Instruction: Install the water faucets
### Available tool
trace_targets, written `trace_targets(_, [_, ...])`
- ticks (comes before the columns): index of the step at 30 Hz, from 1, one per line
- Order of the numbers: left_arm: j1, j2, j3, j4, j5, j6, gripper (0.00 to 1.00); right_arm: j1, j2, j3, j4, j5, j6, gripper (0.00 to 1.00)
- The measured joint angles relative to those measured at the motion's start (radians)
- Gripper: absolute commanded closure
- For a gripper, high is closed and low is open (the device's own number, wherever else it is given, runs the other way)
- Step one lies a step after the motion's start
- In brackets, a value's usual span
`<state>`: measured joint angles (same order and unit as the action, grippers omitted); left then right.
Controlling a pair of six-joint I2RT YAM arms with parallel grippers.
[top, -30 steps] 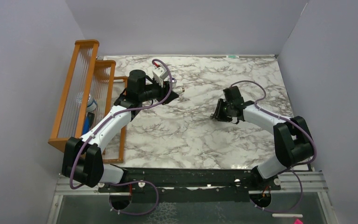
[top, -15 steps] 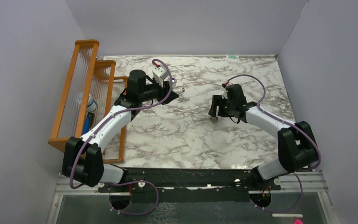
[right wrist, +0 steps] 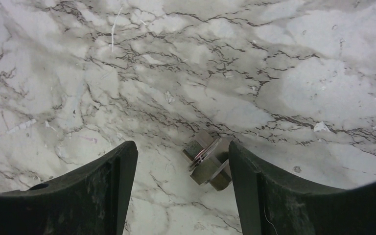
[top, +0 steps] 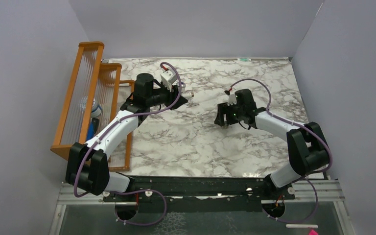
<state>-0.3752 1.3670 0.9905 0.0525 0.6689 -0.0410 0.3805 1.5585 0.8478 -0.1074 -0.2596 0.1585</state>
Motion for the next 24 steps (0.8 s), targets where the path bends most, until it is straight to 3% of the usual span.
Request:
trace_targets(10, [0.0, 0.006, 0.0, 0.0, 0.0, 0.0, 1.0, 0.0, -0.013, -0.03, 0.002, -0.081, 0.034, 0.4])
trace_targets(24, [0.0, 0.01, 0.0, 0.0, 0.0, 0.0, 1.0, 0.0, -0.082, -0.151, 0.008, -0.085, 0.092, 0.29])
